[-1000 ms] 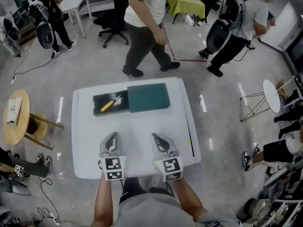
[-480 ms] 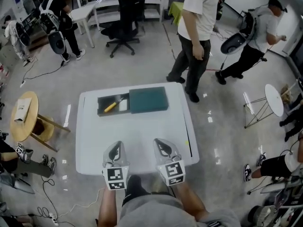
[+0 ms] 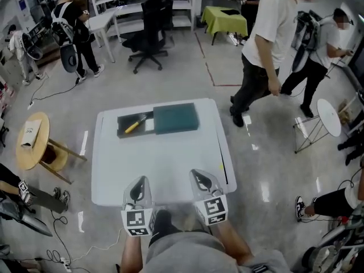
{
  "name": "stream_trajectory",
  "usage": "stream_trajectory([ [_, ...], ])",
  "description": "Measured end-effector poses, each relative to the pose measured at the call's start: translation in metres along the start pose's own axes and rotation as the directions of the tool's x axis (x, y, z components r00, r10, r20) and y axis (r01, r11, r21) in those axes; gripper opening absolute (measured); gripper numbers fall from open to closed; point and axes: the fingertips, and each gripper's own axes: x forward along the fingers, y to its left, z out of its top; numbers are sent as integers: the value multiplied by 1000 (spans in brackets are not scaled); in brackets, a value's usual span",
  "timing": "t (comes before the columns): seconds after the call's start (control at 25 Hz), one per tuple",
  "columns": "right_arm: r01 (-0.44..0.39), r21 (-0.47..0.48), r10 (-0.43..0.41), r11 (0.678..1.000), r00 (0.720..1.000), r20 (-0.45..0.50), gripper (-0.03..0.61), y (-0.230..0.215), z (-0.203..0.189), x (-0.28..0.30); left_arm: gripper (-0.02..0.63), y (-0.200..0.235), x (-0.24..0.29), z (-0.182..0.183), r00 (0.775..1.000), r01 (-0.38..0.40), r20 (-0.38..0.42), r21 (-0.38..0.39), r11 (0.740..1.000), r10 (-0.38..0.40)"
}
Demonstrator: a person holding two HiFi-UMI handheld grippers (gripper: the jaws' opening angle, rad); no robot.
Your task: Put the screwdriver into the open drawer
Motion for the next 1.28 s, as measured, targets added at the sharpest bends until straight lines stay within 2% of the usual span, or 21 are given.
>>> stream_trajectory([
  [0.16,14,0,-14,1000,1000,16,3,-4,1,-16,12,-6,-14,4,1000,10,25,-20,1000,-9],
  [0.4,11,12,-11,1000,1000,11,3,-3,-11,-35,12,-18,-33,-5,1000,6,22,-15,1000,-5],
  [1.28,32,-8,-32,999,999,32,3,-2,-11,-52,12,-30,-38,-2,999,20,33,15,1000,-20],
])
